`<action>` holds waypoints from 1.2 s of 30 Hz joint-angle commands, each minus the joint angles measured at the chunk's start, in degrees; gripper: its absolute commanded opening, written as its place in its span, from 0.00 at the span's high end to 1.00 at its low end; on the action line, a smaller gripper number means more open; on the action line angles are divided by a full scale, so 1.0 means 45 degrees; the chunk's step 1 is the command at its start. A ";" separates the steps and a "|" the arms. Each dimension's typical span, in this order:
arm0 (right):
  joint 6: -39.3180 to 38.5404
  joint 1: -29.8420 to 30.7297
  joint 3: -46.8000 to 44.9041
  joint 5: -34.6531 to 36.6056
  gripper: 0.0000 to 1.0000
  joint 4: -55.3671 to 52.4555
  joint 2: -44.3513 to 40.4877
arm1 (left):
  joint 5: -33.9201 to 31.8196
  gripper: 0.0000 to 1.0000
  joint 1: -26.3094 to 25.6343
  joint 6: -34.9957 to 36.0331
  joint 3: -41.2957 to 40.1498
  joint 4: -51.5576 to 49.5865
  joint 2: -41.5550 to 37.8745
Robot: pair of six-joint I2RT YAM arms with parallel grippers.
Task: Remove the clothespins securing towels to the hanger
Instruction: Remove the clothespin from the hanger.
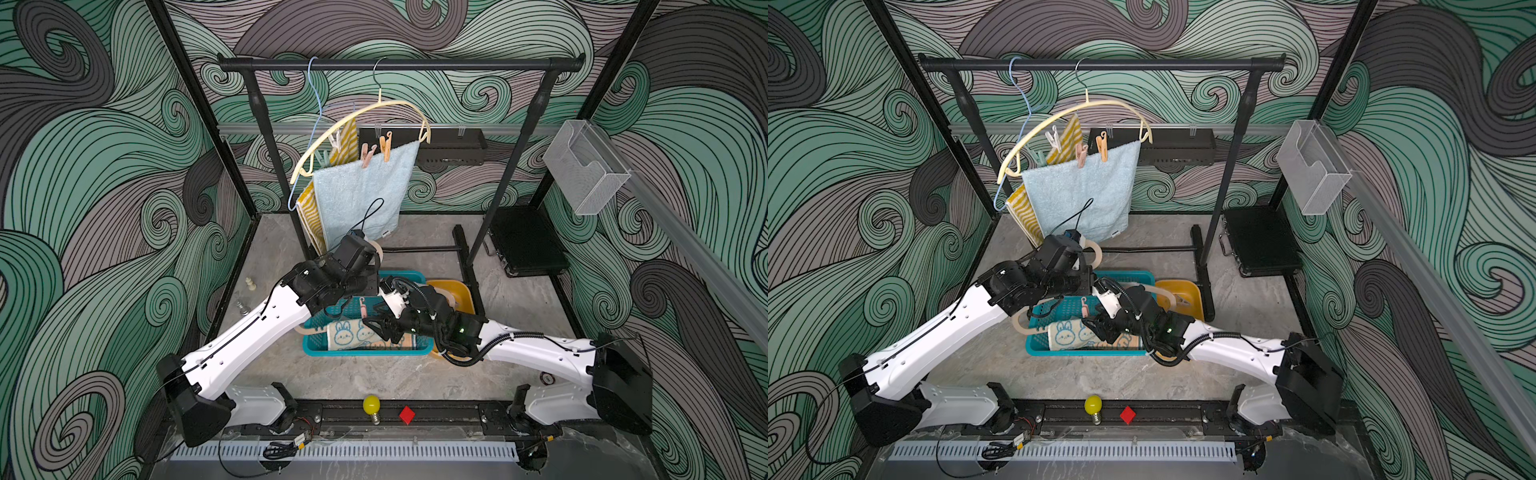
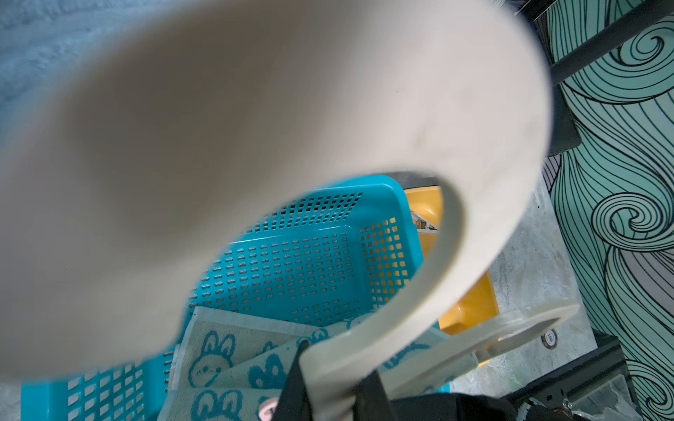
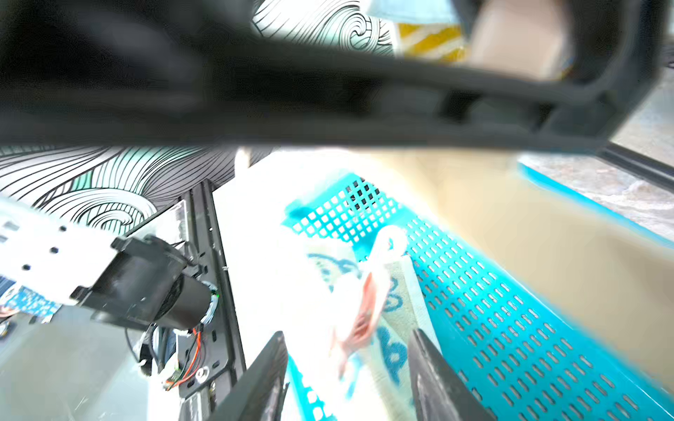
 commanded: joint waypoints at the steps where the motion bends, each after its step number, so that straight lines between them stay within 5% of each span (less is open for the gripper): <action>1: -0.0438 0.0085 -0.0045 0.0378 0.44 -0.0678 -0.0623 | -0.0100 1.00 -0.0054 0.0300 0.0124 0.0817 -0.0475; 18: -0.1907 -0.1486 0.3711 -0.0774 0.36 -0.8405 -0.3422 | 0.0467 1.00 -0.0152 0.1987 0.0099 0.0700 -0.0060; 24: -0.2538 -0.3129 0.4930 -0.2313 0.35 -1.0209 -0.2518 | 0.0787 1.00 -0.0259 0.2432 -0.0027 0.0940 -0.0119; 36: -0.3541 -0.3431 0.6132 -0.4023 0.49 -1.0866 -0.0127 | 0.0978 1.00 -0.0347 0.2836 -0.0329 0.1518 -0.0652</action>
